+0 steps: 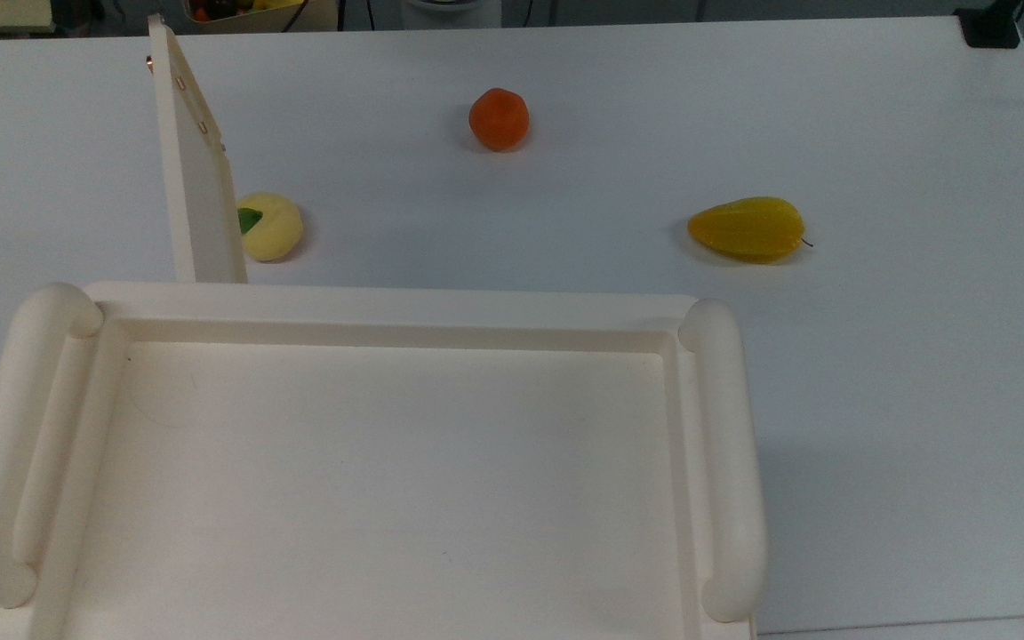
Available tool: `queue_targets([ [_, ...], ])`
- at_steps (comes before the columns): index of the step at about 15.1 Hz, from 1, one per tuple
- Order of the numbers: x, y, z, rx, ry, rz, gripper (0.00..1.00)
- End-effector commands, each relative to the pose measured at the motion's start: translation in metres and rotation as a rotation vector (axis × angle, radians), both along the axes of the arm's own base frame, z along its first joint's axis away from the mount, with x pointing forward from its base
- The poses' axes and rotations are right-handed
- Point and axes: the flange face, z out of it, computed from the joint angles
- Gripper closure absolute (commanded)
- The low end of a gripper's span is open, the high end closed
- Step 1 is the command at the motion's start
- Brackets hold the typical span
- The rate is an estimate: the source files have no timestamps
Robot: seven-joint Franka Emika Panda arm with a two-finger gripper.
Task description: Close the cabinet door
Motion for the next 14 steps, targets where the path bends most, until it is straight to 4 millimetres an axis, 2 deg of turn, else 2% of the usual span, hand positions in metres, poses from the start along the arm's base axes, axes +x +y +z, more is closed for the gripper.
queue_targets([
  [1, 0.012, -0.001, -0.01, 0.057, -0.038, 0.008, 1.0],
  [5, 0.022, 0.007, -0.027, 0.125, -0.033, -0.017, 1.0],
  [8, 0.026, 0.018, -0.024, 0.175, -0.072, -0.033, 1.0],
  [14, 0.035, 0.069, -0.027, 0.244, -0.071, -0.004, 1.0],
])
